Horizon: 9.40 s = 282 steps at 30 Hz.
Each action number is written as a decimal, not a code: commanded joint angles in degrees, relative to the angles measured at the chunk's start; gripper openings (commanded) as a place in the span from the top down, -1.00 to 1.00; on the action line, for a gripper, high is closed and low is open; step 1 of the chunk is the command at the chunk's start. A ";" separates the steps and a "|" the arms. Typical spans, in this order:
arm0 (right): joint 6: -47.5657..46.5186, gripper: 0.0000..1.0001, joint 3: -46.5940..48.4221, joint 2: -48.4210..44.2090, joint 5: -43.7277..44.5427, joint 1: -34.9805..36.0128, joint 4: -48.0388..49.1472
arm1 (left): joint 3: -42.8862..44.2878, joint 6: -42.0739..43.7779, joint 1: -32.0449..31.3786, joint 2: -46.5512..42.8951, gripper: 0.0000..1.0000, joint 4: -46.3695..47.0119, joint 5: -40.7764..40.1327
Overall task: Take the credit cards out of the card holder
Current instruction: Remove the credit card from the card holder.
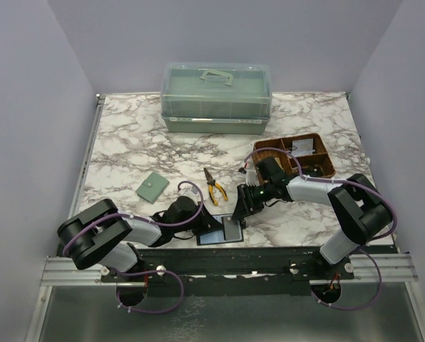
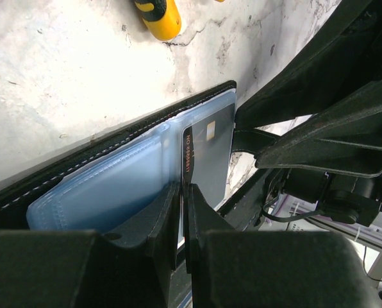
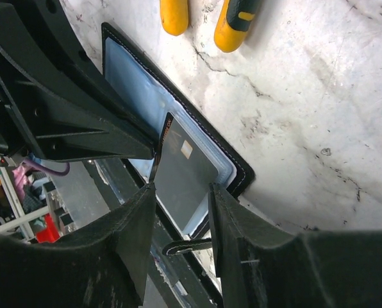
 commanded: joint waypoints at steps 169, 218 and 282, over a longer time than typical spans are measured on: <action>1.45 1.00 0.40 6.91 -30.01 -7.26 11.98 | -3.38 -12.82 0.12 13.03 1.00 57.90 2.42; 6.00 0.25 -2.84 1.87 -45.77 -12.97 24.81 | 0.80 10.96 0.25 -21.38 1.00 13.27 12.00; 8.98 1.00 -2.27 -2.51 -50.37 -14.85 27.65 | -4.54 8.63 4.95 -28.94 1.00 13.03 12.83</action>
